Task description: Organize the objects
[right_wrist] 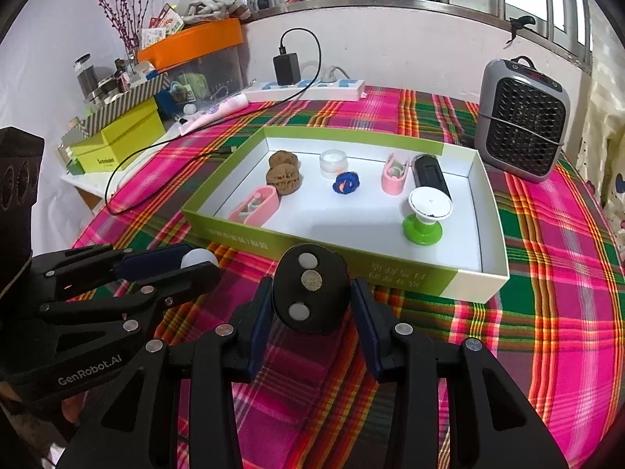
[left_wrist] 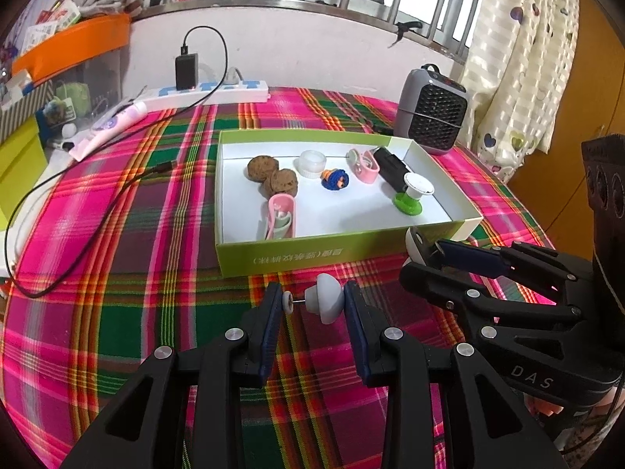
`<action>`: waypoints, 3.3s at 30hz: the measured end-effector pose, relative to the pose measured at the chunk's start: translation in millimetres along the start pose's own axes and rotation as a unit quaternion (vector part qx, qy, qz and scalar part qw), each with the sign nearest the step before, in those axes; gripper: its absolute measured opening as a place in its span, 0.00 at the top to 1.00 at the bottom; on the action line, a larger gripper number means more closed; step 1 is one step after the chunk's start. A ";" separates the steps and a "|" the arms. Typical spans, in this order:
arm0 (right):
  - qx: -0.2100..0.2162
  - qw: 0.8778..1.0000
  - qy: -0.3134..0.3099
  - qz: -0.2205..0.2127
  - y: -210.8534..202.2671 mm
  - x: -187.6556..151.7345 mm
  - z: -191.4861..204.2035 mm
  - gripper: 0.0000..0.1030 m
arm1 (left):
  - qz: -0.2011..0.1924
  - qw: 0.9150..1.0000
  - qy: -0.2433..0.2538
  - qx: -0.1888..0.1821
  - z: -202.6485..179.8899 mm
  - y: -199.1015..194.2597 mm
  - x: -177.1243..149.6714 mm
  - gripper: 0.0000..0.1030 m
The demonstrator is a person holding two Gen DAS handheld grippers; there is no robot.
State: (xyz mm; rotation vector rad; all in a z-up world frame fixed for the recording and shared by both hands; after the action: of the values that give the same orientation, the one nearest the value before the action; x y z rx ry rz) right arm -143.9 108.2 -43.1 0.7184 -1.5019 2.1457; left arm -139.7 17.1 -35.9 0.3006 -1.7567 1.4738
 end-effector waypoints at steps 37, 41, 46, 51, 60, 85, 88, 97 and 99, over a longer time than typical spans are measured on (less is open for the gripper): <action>-0.020 0.999 -0.018 0.033 50.4 57.5 -26.6 0.60 | 0.012 0.999 0.044 0.009 5.4 49.3 53.7 0.71; -0.025 0.998 -0.034 0.038 57.1 62.1 -26.3 0.60 | 0.020 0.998 0.053 0.010 5.6 57.5 52.4 0.71; -0.035 0.997 -0.057 0.048 66.9 65.5 -25.2 0.60 | 0.020 0.998 0.057 0.013 7.0 60.3 55.0 0.71; -0.043 0.995 -0.071 0.058 74.2 63.6 -25.3 0.60 | 0.019 0.997 0.067 0.018 5.3 60.8 55.6 0.71; -0.042 0.995 -0.071 0.058 76.0 63.3 -25.4 0.60 | 0.022 0.997 0.068 0.020 7.5 61.2 56.8 0.70; -0.026 0.999 -0.018 0.006 28.8 63.8 -24.6 0.60 | 0.013 0.999 0.036 0.036 6.6 36.3 50.2 0.64; -0.018 1.000 -0.005 -0.005 17.2 59.3 -22.3 0.60 | 0.010 0.998 0.029 0.046 5.5 28.2 46.3 0.64; -0.031 0.999 0.022 -0.015 -6.7 30.2 -25.3 0.60 | 0.005 0.997 0.023 0.079 -5.6 2.0 25.7 0.64; -0.039 0.999 0.028 -0.013 -9.1 21.4 -28.8 0.60 | 0.010 0.997 0.011 0.074 -7.9 0.0 16.9 0.63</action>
State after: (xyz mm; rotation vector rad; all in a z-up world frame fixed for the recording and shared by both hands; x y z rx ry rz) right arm -159.9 139.4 -31.3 0.6411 -1.5292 2.0600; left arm -147.4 29.5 -24.2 0.3414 -1.6405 1.6187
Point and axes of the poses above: each gripper's, at about its wrist camera, not at the fingertips, and y roughly the way its jaws point, z to its left, x to its top, the point moved 10 cm from there along y, roughly the way its jaws point, and after that the axes turned 15 degrees about y, right-handed, at the moved point
